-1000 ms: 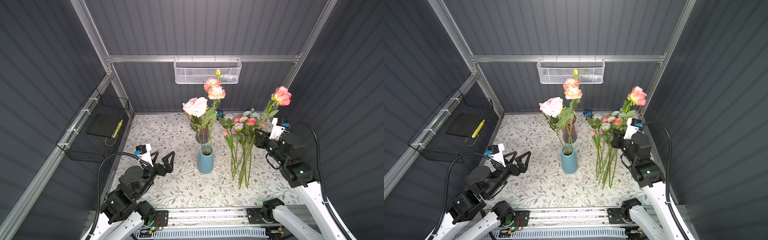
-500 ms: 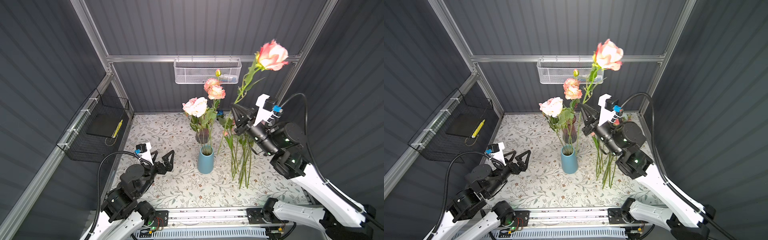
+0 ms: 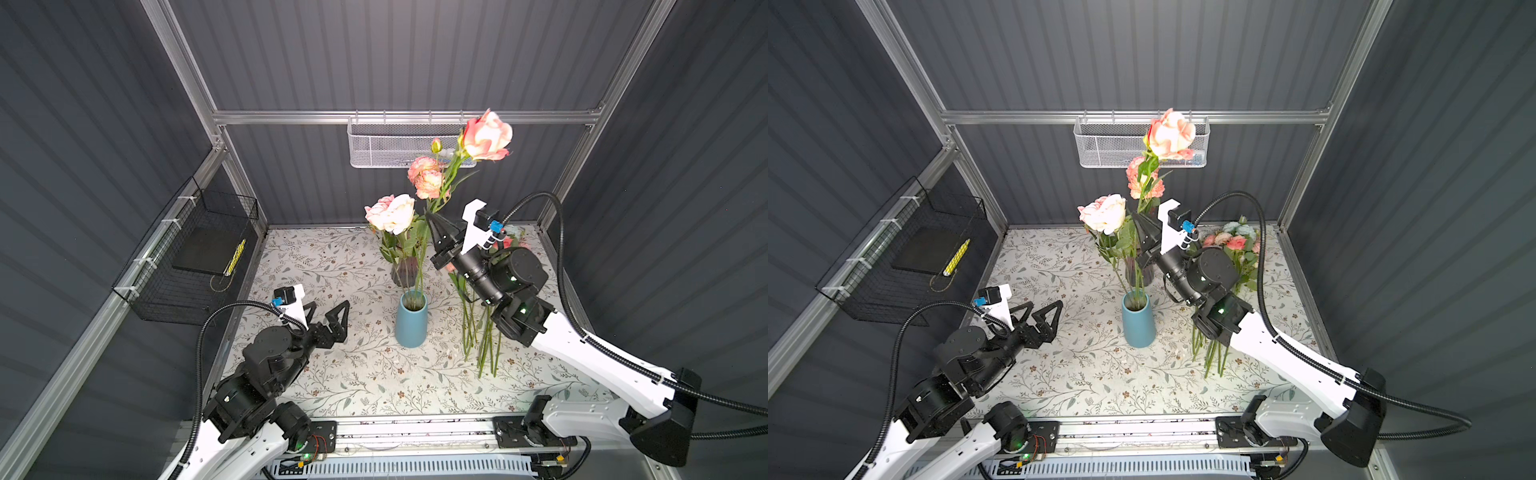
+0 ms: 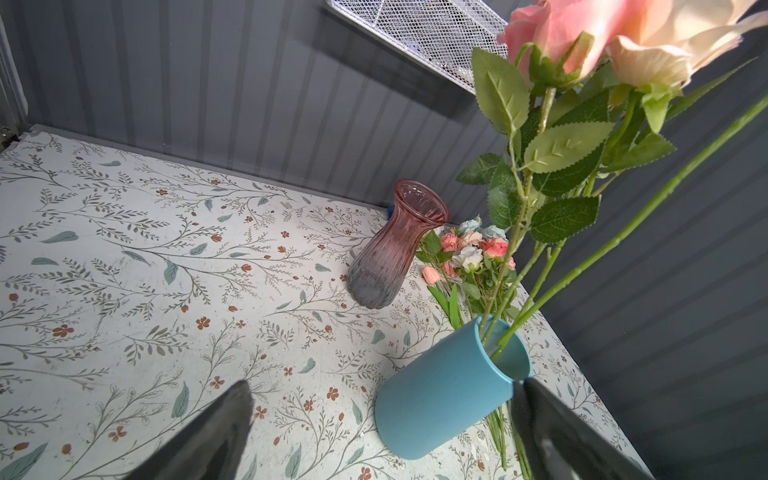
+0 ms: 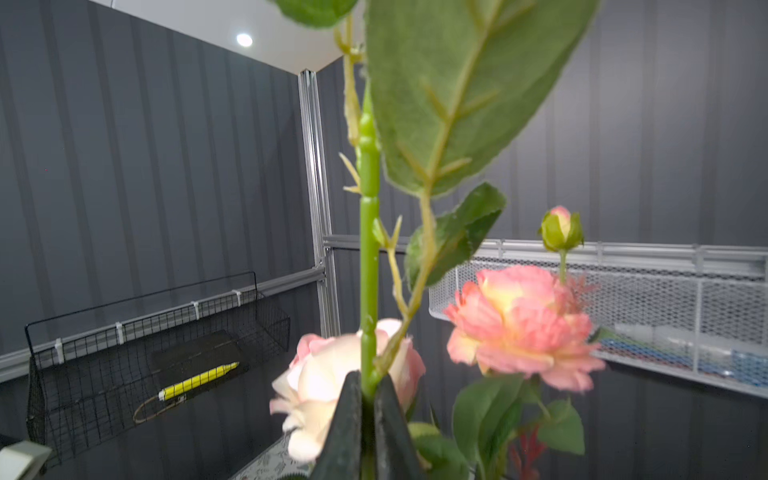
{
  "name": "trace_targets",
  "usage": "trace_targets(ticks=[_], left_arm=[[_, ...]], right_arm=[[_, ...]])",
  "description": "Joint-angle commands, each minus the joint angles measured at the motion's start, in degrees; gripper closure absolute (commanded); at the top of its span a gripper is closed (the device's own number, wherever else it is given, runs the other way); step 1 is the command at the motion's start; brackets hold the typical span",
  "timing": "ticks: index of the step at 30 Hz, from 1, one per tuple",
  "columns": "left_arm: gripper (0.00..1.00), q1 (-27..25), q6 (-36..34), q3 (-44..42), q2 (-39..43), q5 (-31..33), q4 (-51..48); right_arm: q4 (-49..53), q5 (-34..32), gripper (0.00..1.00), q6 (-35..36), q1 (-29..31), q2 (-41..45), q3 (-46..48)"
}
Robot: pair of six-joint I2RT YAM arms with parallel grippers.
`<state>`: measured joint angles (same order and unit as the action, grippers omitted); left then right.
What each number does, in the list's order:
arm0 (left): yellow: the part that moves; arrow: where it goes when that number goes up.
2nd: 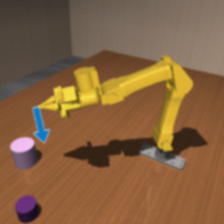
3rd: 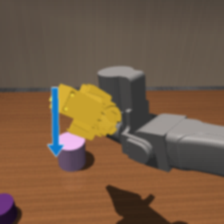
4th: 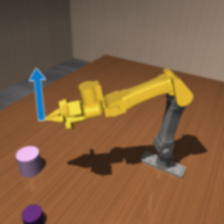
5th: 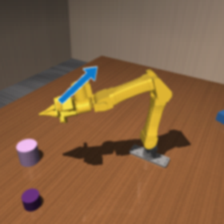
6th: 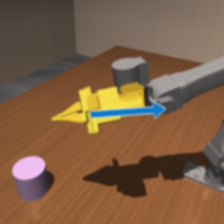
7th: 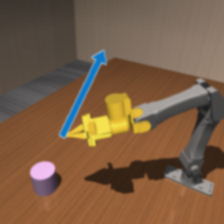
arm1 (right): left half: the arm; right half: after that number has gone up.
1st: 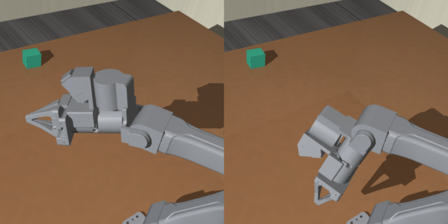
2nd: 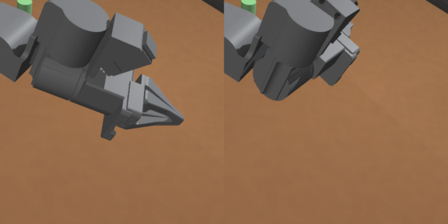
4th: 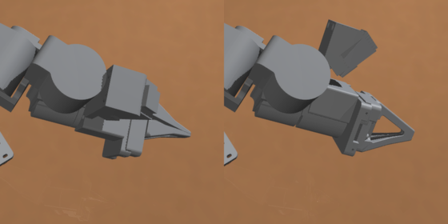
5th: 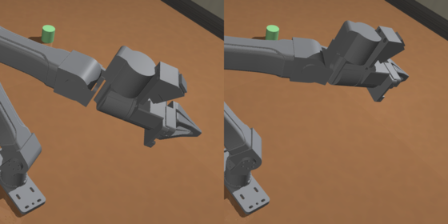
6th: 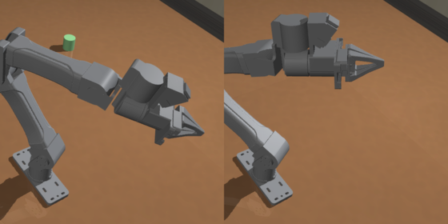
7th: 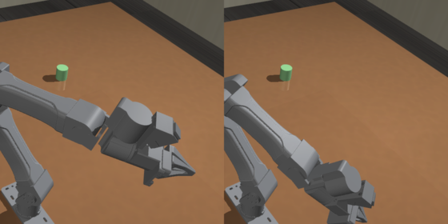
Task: Arrange the flowers into the vase
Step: 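Lower the pink rose into the teal vase and open the right gripper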
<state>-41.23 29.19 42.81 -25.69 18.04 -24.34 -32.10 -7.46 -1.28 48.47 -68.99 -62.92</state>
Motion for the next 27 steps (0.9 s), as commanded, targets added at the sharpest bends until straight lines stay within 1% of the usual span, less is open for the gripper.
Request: trace_targets(ticks=[1,3,4,6,7,8,13,18,20,23,25,27], left_arm=[[0.00,-0.23,0.62,1.09,-0.62,0.17,1.08],[0.00,-0.24,0.52,1.23,-1.19,-0.16,1.35],[0.00,-0.21,0.44,1.31,-1.50,-0.32,1.47],[0.00,-0.25,0.43,1.24,-1.80,-0.67,1.95],[0.00,-0.25,0.43,1.12,-1.84,-0.75,2.27],[0.00,-0.25,0.43,1.07,-1.98,-0.84,2.57],[0.00,-0.21,0.43,0.92,-2.63,-1.50,3.32],[0.00,-0.25,-0.18,0.79,-2.28,-1.43,3.31],[0.00,-0.24,-0.57,0.85,-2.27,-1.21,3.29],[0.00,-0.23,-0.93,0.79,-2.18,-1.09,3.39],[0.00,-0.24,-0.98,0.54,-2.09,-0.88,3.42],[0.00,-0.25,-1.22,0.44,-1.93,-0.78,3.44]], right_arm=[[-3.31,-1.57,1.00,-1.87,1.11,1.70,5.06],[-1.77,-1.67,0.99,-3.18,1.45,2.55,7.17],[-0.94,-1.77,0.89,-4.22,1.62,3.19,8.23],[0.54,-1.93,0.65,-6.32,1.63,4.45,9.83],[1.75,-1.57,0.58,-7.04,1.63,4.48,10.29],[3.05,-1.35,0.54,-7.47,1.63,6.52,10.44],[11.19,-1.45,0.46,-10.19,1.63,11.68,11.87],[18.04,-3.28,0.42,-12.81,1.63,20.93,18.01],[22.00,-4.36,0.42,-13.66,1.54,24.46,20.11],[26.91,-7.84,0.42,-14.85,1.25,28.31,23.79],[28.68,-9.00,0.42,-16.20,0.01,29.79,26.65],[30.25,-9.38,0.43,-18.89,-2.96,30.22,29.36]])
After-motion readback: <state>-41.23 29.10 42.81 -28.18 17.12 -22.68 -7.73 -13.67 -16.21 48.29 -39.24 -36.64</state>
